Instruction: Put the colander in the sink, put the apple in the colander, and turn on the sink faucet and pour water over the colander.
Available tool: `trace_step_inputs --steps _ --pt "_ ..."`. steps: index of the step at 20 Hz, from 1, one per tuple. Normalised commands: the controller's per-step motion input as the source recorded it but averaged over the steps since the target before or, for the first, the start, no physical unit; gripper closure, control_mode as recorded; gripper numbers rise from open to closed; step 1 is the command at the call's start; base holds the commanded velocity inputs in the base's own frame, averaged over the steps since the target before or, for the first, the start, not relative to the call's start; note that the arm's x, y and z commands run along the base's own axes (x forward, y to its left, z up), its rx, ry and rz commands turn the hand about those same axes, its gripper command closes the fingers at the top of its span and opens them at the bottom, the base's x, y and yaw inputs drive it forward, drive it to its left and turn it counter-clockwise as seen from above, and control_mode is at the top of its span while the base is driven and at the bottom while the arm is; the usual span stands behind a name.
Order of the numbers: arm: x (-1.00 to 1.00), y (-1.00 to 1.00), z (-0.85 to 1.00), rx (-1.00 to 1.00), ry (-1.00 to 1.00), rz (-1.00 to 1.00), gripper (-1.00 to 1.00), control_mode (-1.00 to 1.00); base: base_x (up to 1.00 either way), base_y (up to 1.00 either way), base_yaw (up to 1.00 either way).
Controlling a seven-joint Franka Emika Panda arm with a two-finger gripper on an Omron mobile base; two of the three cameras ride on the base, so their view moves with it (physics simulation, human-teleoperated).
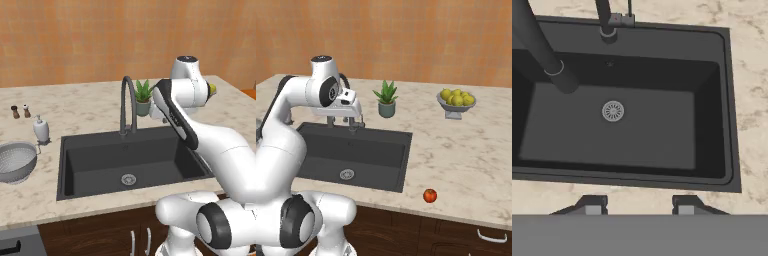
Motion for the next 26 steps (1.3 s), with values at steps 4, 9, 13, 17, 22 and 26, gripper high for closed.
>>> trace_step_inputs --steps 4,9,13,17,22,26 --pt "-0.44 0.02 -0.04 0.0 -0.02 0.0 -1.0 -1.0 0.0 0.0 0.0" --pt "-1.0 0.61 -0.31 0.0 -0.07 -0.01 -1.0 -1.0 0.0 0.0 0.0" --pt "-0.92 1.0 -0.13 -0.13 -0.11 0.08 -1.0 -1.0 0.0 0.0 0.0" --pt "-0.28 1.0 -0.01 -0.07 -0.04 0.19 -1.0 -1.0 0.0 0.0 0.0" --pt "0.02 1.0 -0.02 0.0 0.0 0.05 -1.0 -1.0 0.0 0.0 0.0" --pt "0.11 1.0 0.0 0.03 -0.06 0.0 -1.0 -1.0 0.0 0.0 0.0"
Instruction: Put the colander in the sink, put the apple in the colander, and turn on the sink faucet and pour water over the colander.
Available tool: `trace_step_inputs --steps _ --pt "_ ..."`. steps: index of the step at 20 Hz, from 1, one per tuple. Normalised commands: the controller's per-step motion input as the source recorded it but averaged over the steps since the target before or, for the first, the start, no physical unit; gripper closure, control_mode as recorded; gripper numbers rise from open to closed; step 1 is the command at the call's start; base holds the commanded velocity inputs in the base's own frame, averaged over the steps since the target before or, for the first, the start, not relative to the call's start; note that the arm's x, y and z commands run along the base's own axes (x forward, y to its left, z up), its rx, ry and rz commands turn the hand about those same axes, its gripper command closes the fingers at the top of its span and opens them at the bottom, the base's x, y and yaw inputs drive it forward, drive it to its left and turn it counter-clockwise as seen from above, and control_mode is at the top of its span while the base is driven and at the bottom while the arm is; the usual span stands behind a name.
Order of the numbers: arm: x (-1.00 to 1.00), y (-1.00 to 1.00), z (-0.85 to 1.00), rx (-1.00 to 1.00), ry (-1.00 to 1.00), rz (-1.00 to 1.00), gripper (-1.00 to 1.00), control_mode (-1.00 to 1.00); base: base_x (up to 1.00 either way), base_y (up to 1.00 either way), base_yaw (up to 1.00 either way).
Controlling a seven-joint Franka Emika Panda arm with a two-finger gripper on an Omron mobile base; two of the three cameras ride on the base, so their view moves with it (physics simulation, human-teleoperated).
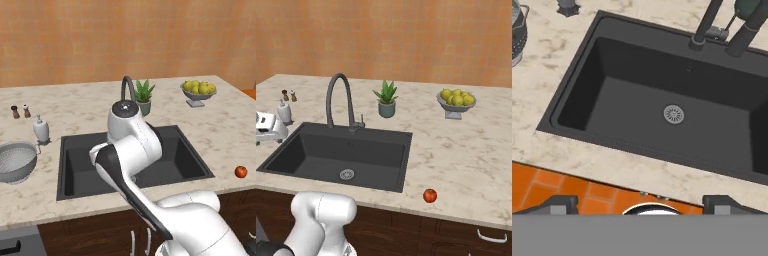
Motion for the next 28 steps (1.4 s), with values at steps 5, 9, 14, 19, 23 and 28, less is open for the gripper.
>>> trace_step_inputs --steps 5,9,14,19,23,28 --pt "0.1 1.0 -0.14 0.07 -0.01 0.0 -1.0 -1.0 0.0 0.0 0.0" --pt "0.19 1.0 -0.21 0.08 -0.06 0.0 -1.0 -1.0 0.0 0.0 0.0" --pt "0.48 1.0 -0.2 0.06 -0.06 0.0 -1.0 -1.0 0.0 0.0 0.0" --pt "0.82 1.0 -0.04 0.05 -0.1 -0.05 -1.0 -1.0 0.0 0.0 0.0" --pt "0.93 0.5 -0.24 0.32 0.04 -0.04 -1.0 -1.0 0.0 0.0 0.0" --pt "0.65 -0.06 -0.37 0.31 0.25 0.0 -1.0 -1.0 0.0 0.0 0.0"
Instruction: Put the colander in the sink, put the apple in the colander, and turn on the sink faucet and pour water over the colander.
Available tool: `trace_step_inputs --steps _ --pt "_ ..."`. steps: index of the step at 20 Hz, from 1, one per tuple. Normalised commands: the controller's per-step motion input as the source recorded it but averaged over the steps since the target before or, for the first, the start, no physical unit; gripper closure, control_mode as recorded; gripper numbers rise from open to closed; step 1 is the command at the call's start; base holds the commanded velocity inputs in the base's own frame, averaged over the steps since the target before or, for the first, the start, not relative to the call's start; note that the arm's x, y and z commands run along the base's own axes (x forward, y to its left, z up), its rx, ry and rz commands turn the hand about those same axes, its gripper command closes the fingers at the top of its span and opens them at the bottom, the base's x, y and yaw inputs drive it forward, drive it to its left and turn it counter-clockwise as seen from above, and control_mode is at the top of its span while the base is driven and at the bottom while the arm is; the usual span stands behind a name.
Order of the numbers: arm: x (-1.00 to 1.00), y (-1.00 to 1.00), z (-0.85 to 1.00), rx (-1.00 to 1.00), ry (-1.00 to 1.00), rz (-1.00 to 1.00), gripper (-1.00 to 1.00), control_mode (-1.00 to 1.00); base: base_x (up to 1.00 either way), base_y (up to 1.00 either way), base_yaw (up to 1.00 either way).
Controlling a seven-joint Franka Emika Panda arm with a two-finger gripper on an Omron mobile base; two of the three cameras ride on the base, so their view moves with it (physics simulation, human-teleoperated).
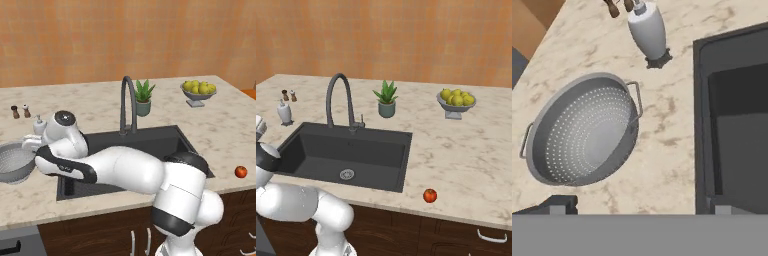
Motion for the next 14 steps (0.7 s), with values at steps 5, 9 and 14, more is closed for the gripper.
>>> trace_step_inputs --steps 5,9,14 --pt "0.03 0.12 -0.46 0.0 0.19 0.0 -1.0 -1.0 0.0 0.0 0.0" --pt "0.38 0.51 -0.04 -0.01 0.1 -0.03 -1.0 -1.0 0.0 0.0 0.0" --pt "0.27 0.56 0.0 -0.06 0.04 -0.01 -1.0 -1.0 0.0 0.0 0.0"
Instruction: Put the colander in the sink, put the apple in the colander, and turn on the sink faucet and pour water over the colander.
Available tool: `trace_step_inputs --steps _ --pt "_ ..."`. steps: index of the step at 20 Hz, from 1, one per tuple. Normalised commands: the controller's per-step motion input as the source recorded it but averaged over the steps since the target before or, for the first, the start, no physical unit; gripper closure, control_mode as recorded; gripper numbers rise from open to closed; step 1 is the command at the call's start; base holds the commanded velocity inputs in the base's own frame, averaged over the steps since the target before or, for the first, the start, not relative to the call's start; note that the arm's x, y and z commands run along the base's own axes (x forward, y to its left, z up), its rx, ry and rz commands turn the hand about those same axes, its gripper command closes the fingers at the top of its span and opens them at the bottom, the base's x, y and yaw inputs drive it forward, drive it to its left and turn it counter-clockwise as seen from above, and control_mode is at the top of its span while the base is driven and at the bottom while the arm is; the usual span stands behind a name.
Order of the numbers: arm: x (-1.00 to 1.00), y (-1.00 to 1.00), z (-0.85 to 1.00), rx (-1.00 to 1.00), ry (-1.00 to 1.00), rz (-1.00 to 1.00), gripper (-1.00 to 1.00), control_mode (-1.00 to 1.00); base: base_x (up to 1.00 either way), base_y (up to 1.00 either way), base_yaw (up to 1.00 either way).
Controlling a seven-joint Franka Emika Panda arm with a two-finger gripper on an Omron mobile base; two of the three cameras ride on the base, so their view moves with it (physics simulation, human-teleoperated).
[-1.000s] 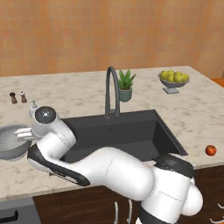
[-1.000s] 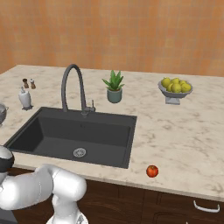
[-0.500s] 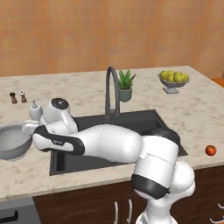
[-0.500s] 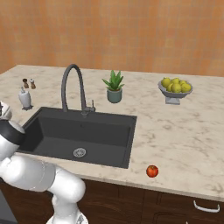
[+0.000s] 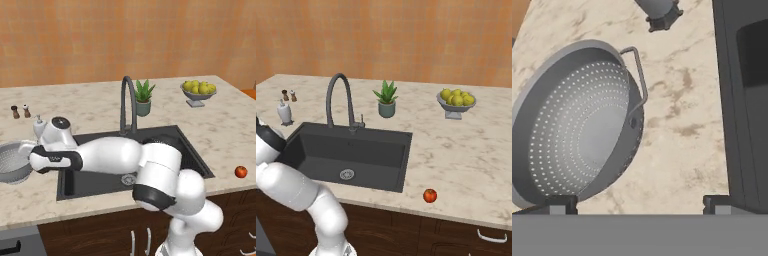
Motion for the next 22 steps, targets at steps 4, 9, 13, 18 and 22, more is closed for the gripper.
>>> trace_step_inputs --steps 4,9,13,18,22 --pt "0.28 0.47 0.0 -0.08 0.04 -0.01 -1.0 -1.0 0.0 0.0 0.0" --pt "0.08 0.15 -0.03 -0.03 0.06 0.0 -1.0 -1.0 0.0 0.0 0.0" --pt "0.0 0.16 -0.3 0.0 0.06 0.0 -1.0 -1.0 0.0 0.0 0.0" --pt "0.01 0.2 -0.39 -0.02 0.04 0.0 -1.0 -1.0 0.0 0.0 0.0" --pt "0.16 0.18 -0.24 0.0 0.0 0.0 -1.0 -1.0 0.0 0.0 0.0"
